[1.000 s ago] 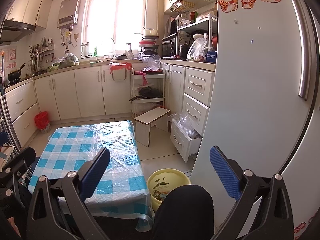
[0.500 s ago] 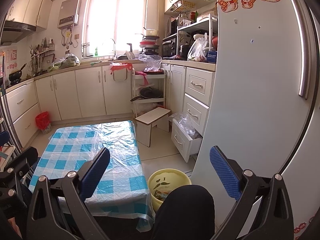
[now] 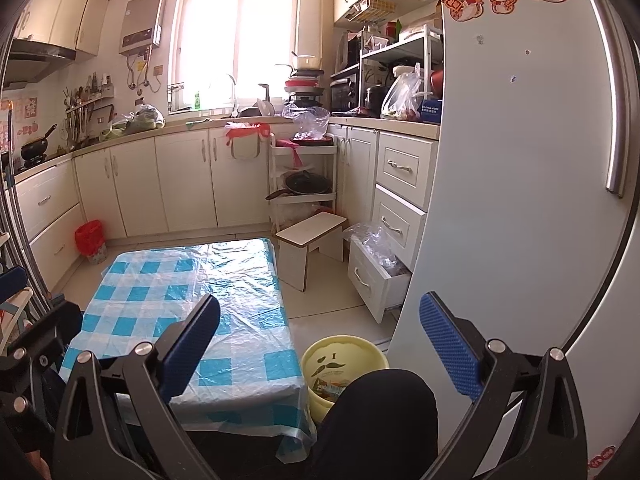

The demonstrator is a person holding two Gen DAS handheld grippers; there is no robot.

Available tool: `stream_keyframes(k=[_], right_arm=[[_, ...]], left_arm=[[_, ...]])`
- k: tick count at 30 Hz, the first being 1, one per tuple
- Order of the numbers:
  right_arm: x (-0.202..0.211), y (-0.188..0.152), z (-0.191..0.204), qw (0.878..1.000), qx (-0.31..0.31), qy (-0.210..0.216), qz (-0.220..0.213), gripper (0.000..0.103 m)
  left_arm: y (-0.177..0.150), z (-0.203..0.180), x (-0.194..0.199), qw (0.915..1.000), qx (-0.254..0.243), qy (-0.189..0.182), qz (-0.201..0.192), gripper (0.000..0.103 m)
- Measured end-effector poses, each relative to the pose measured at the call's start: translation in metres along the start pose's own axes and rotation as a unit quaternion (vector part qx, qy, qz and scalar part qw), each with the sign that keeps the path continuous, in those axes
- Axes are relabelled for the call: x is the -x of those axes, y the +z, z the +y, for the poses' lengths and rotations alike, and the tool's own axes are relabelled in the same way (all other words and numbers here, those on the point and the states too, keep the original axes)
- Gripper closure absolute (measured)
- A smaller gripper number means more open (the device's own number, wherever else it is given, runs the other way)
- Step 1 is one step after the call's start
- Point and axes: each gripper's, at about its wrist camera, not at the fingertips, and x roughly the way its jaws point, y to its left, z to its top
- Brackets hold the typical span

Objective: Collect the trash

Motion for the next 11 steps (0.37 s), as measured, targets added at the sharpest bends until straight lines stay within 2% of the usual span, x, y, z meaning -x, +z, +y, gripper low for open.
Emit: stream_keyframes(k=[4,7,11], right_arm=[[-0.006,0.0,0.005,1.0,0.001,0.005,0.007,0.007],[-0.013,0.002,0.011,1.0,0.005,0.009,0.013,0.007],[-0.026,0.002,0.02,1.0,0.01,0.018,0.022,0.007]], left_arm=[[0.001,0.004,-0.009,0.9998,-0.012,0.019,-0.001,0.008],[0.003,0.014,-0.022,0.9998,-0.002,0.016,0.015,0.008],[-0.001,0.039,-0.047,0.9979,0.03,0.036,0.044,0.008]])
